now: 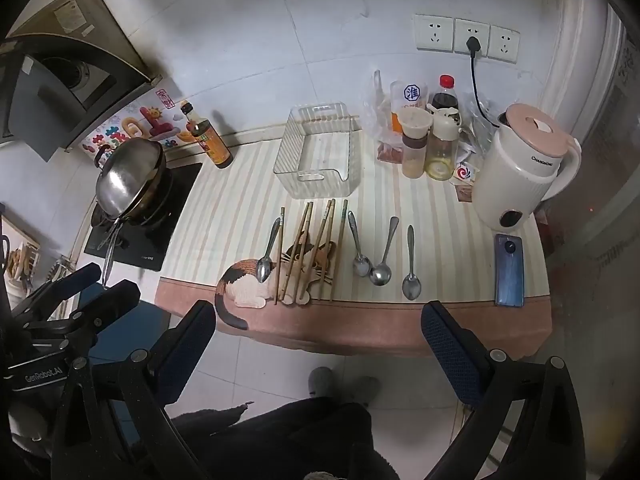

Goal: Organize utensils

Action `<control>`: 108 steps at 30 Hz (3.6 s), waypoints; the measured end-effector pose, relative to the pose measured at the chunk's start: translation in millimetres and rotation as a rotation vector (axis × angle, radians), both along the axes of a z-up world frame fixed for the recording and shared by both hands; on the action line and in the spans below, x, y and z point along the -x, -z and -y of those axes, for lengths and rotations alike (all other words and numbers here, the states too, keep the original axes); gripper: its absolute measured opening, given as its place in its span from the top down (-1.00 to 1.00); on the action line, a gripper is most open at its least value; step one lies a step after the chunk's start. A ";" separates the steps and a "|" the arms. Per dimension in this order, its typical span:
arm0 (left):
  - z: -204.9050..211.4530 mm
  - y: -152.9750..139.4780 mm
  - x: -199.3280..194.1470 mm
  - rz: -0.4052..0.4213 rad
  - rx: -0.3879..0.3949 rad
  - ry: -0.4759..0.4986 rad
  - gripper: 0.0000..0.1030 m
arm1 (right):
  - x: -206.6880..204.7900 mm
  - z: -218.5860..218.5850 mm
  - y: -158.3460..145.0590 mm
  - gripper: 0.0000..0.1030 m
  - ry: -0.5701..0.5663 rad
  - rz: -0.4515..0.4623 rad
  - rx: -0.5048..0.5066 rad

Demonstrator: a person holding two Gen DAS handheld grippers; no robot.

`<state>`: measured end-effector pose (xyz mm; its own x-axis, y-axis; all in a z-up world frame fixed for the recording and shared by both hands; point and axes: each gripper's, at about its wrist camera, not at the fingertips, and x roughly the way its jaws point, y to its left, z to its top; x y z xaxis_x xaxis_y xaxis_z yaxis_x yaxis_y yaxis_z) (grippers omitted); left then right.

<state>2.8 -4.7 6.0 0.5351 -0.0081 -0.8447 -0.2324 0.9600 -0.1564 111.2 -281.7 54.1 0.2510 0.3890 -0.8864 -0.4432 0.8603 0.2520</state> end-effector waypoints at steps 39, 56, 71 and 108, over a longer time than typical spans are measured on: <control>6.3 -6.3 6.6 0.016 -0.013 0.001 -1.00 | 2.1 1.2 -7.8 -1.00 -0.007 0.007 -0.011; 5.7 -6.2 5.0 0.016 -0.014 0.002 -1.00 | 1.7 -0.3 -7.6 -1.00 -0.008 0.009 -0.010; 5.6 -4.3 0.9 0.017 -0.011 0.005 -1.00 | 1.2 -1.1 -6.9 -1.00 -0.008 0.008 -0.010; -62.5 275.0 -161.5 -0.431 -0.026 -0.101 0.28 | -122.9 -45.9 243.6 0.29 0.207 -0.234 0.109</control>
